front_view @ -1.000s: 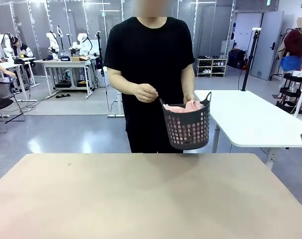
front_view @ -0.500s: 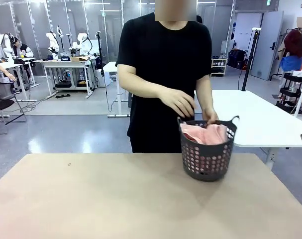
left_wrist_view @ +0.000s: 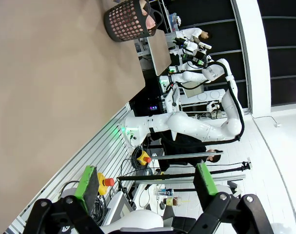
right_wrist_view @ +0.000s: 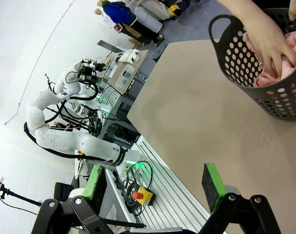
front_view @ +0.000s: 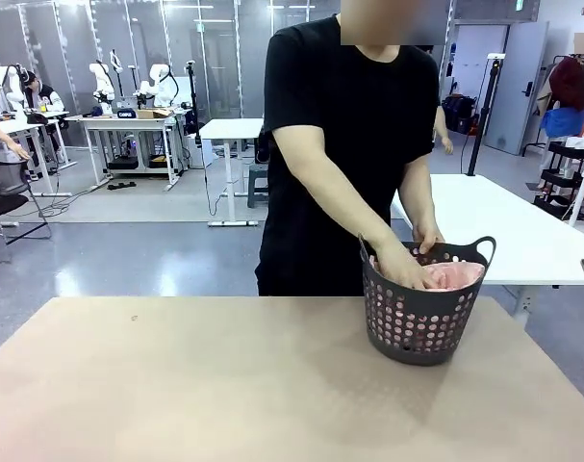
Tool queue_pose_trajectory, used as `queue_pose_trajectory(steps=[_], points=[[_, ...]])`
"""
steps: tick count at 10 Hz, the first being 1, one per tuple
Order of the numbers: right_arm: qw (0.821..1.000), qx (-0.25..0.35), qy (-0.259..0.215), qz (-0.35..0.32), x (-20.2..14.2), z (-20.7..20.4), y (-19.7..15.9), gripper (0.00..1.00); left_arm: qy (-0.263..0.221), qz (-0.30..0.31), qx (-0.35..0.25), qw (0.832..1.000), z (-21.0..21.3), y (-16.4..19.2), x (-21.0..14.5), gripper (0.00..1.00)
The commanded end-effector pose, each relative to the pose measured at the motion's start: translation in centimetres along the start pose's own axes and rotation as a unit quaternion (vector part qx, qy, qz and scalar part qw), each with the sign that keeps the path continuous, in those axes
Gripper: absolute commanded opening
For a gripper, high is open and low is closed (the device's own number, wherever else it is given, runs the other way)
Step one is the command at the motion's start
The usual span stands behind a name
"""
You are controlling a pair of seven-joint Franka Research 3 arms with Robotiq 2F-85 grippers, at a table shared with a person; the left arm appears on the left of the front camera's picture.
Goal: Fold the towel.
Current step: Grab the top end of the 100 cm Hotel Towel extended by the human.
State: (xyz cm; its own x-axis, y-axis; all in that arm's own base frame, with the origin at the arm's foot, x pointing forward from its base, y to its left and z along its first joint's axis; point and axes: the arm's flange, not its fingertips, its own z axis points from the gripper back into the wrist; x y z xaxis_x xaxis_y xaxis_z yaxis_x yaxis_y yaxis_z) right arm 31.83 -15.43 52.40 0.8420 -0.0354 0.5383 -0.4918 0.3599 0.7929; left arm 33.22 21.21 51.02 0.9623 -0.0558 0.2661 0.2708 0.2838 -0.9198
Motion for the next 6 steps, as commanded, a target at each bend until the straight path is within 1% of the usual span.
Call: queue_pose_trajectory(steps=[1, 6], points=[[1.000, 0.004, -0.004, 0.002, 0.15, 0.02, 0.05, 1.00, 0.003, -0.003, -0.004, 1.000, 0.08, 0.04, -0.08, 1.00], [1.000, 0.004, -0.004, 0.002, 0.15, 0.02, 0.05, 1.00, 0.003, -0.003, -0.004, 1.000, 0.08, 0.04, -0.08, 1.00]])
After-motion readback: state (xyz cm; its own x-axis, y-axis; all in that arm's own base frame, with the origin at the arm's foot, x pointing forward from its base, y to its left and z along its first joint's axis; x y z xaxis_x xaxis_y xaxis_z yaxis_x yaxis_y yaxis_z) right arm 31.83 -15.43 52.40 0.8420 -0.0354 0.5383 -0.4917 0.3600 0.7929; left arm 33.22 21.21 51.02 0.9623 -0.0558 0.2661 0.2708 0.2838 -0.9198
